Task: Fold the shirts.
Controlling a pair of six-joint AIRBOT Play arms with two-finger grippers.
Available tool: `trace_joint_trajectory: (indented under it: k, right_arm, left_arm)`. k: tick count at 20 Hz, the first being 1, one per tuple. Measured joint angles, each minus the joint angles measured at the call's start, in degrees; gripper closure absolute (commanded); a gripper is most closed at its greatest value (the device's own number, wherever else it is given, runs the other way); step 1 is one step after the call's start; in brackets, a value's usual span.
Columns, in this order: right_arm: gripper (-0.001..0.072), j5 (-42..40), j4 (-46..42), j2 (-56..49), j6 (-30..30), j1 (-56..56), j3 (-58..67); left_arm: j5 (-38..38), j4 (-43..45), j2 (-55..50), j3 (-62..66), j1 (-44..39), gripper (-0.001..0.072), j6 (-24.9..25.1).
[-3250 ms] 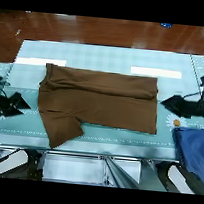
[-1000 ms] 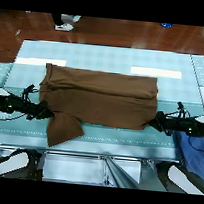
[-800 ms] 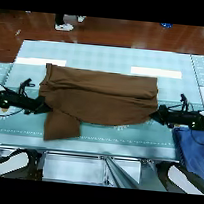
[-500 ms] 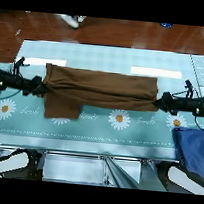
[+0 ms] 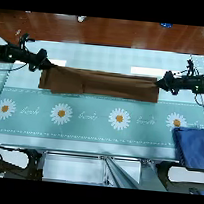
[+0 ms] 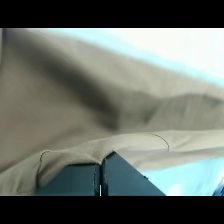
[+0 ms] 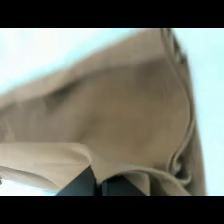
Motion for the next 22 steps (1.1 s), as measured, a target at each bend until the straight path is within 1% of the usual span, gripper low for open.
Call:
trace_joint_trajectory:
  k: [4, 5, 6, 7, 9, 11, 13, 15, 16, 19, 22]
  right_arm:
    - [0.0686, -2.19, 2.86, -5.44, 0.11, 0.11, 4.63]
    - [0.0584, -2.93, 3.76, -6.60, 0.04, 0.11, 5.18]
    - [0.0370, -3.54, 4.39, -7.58, 0.00, 0.11, 5.53]
    - [0.0307, -4.22, 4.92, -8.41, 0.00, 0.11, 5.84]
    - [0.0307, -4.81, 5.70, -9.16, -0.24, -0.15, 6.19]
    - [0.0307, -3.89, 6.19, -8.52, -0.74, -1.46, 6.38]
    - [0.0308, -2.03, 6.01, -6.34, -1.68, -4.24, 6.56]
    - [0.0308, -0.13, 2.12, -3.04, -1.62, -7.65, 6.47]
    - [0.0308, 0.48, -1.14, -1.25, -0.35, -9.20, 6.05]
    - [0.0307, 0.94, -8.11, 2.34, 2.64, -11.85, 2.75]
    - [0.0295, -0.55, -9.40, 3.04, 3.30, -11.96, -1.55]
  left_arm:
    - [0.68, 0.04, -7.19, 6.45, -2.05, 0.0687, -1.81]
    - [1.18, 0.02, -8.39, 7.15, -2.54, 0.0632, -1.86]
    - [2.14, 0.02, -9.53, 7.67, -3.02, 0.0427, -2.03]
    - [2.69, 0.04, -10.36, 8.07, -3.39, 0.0206, -2.16]
    - [2.12, 0.13, -11.28, 8.96, -3.58, 0.0199, -2.40]
    - [-1.66, 1.46, -11.43, 10.86, -2.54, 0.0199, -3.15]
    - [-5.40, 4.76, -9.79, 12.37, -0.55, 0.0199, -4.17]
    - [-8.20, 8.87, -5.92, 12.98, 1.25, 0.0199, -4.39]
    - [-8.26, 10.64, -3.23, 12.50, 1.79, 0.0199, -4.24]
    - [-3.96, 13.38, 7.96, 5.66, 1.07, 0.0199, -3.04]
    - [2.25, 14.64, 19.82, -6.69, -2.60, 0.0199, -2.36]
